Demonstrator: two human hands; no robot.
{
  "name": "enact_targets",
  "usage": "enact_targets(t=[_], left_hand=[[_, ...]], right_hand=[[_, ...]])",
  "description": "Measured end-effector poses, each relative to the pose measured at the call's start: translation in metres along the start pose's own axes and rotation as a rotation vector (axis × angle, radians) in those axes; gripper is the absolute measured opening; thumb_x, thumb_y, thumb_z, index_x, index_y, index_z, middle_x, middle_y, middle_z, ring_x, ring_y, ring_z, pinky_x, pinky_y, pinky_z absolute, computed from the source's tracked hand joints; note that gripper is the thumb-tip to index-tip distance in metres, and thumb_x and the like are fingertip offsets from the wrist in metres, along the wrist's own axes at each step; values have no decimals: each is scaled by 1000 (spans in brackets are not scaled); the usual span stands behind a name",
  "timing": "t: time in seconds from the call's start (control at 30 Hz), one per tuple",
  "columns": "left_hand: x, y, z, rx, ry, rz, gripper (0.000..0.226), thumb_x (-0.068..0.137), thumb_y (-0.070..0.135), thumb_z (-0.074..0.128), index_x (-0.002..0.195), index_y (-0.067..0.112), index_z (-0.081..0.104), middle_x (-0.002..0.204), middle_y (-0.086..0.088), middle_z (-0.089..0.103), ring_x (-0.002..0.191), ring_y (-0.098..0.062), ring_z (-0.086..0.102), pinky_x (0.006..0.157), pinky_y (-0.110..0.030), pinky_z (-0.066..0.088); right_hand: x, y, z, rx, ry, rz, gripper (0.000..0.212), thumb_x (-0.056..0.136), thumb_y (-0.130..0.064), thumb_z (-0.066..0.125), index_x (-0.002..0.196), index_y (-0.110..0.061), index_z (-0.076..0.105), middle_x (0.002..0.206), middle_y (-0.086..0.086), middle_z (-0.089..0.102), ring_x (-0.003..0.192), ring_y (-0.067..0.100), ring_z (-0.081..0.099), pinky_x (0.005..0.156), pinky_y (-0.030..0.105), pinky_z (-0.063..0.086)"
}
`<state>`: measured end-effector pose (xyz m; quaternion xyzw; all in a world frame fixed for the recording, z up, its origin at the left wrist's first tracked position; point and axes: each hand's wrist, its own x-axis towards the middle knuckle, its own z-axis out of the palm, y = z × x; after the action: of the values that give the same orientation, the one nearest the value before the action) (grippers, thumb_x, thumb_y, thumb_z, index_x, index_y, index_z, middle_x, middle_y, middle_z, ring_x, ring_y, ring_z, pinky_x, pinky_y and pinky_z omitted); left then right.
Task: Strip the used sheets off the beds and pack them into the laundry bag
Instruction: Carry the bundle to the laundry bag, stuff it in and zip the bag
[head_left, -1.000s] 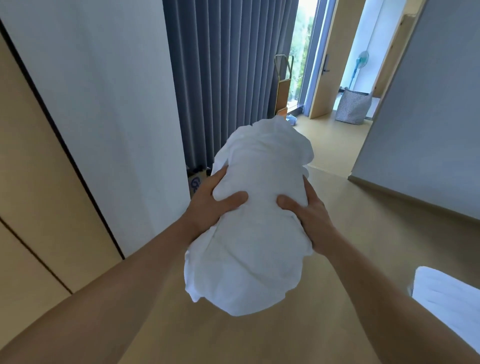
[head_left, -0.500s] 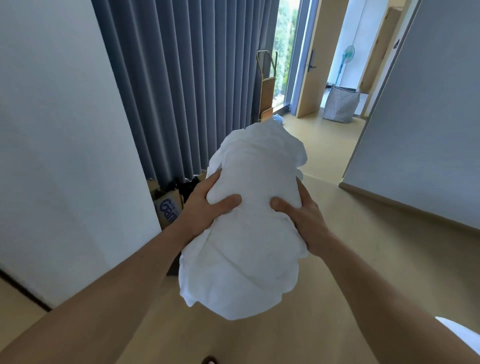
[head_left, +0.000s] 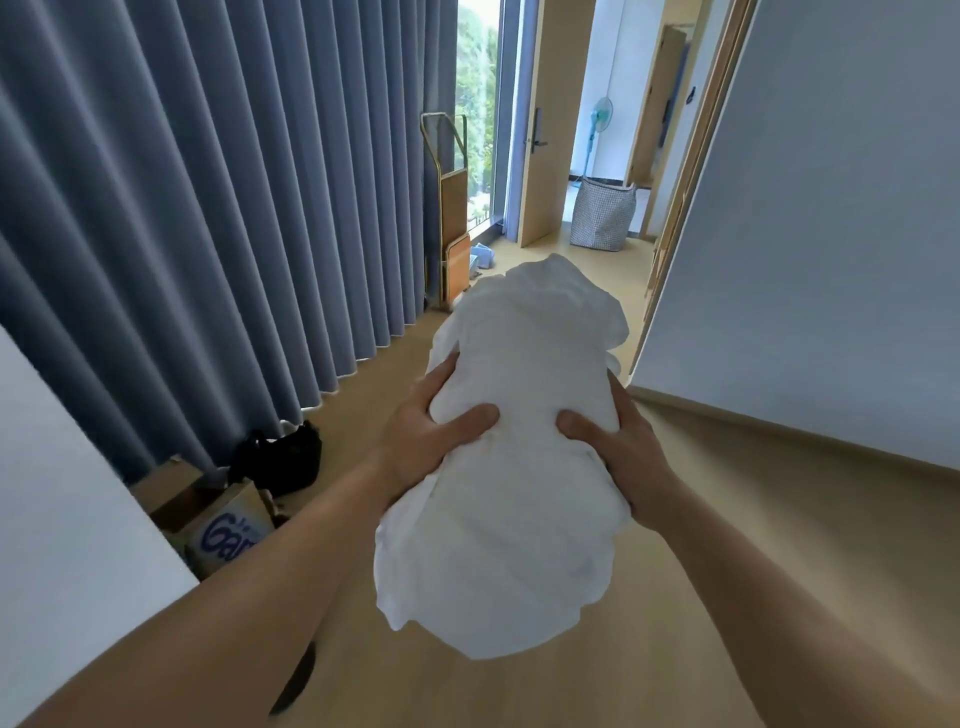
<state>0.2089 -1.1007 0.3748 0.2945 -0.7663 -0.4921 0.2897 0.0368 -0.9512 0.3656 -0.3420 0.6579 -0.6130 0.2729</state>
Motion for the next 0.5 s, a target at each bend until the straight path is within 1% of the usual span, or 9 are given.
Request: enact_targets(t=[0.07,0.13,0.17,0.2,0.27,0.33,0.4,0.47,0.5], left_hand=[[45,-2,18,23,-18,16,80,77,64,71,147,47,36,134,26,43,112,-3,45,86,-11,39],[88,-1,36,11,-21,-8,76,82,55,71,148,47,36,133,25,42,112,-4,44,77,-9,35],[108,-1,44,-15,-20,-13,77,80,55,71,147,48,36,135,24,43,113,-6,46,76,-10,35],[129,-1,51,-48,-21,-16,78,77,57,73,146,51,36,137,22,45,113,-8,49,80,-14,40],[168,-1,62,-97,-29,-50,84,69,67,77,142,56,37,138,20,50,115,-11,54,93,-30,50],[205,1,70,-128,-21,-60,90,56,74,78,137,59,41,137,18,54,118,-13,58,101,-42,51],[238,-2,74,-150,-2,-53,92,52,79,77,135,62,42,136,18,57,119,-16,60,101,-48,52],[272,-9,79,-162,0,-68,90,52,81,77,133,66,41,135,18,58,119,-19,61,100,-51,52],[288,-13,81,-165,0,-76,89,52,81,77,132,67,41,136,18,58,119,-20,61,100,-51,52]], right_hand=[[41,7,-18,0,21,-6,91,50,-70,84,133,-62,47,126,-20,65,118,16,62,102,51,50],[84,14,-36,1,22,-14,94,49,-72,84,135,-61,46,128,-18,64,119,18,62,101,52,50],[106,16,-45,8,12,-21,97,48,-74,84,136,-60,45,130,-17,63,120,20,61,102,52,50],[128,17,-53,10,0,-25,99,47,-76,84,136,-60,44,131,-16,63,121,21,61,102,53,50],[169,15,-70,2,-17,-23,98,48,-75,84,136,-60,44,130,-16,63,121,21,61,101,52,51],[206,12,-82,-3,-23,-30,94,51,-70,83,136,-59,45,128,-16,64,119,20,62,100,51,52],[240,11,-91,-11,-33,-42,94,52,-69,81,137,-56,45,127,-18,64,117,17,62,97,48,53],[274,10,-94,-17,-56,-42,90,52,-68,79,135,-56,46,123,-22,63,115,12,61,91,37,53],[291,10,-95,-16,-67,-36,89,53,-67,79,135,-57,44,121,-23,62,114,11,61,89,35,53]])
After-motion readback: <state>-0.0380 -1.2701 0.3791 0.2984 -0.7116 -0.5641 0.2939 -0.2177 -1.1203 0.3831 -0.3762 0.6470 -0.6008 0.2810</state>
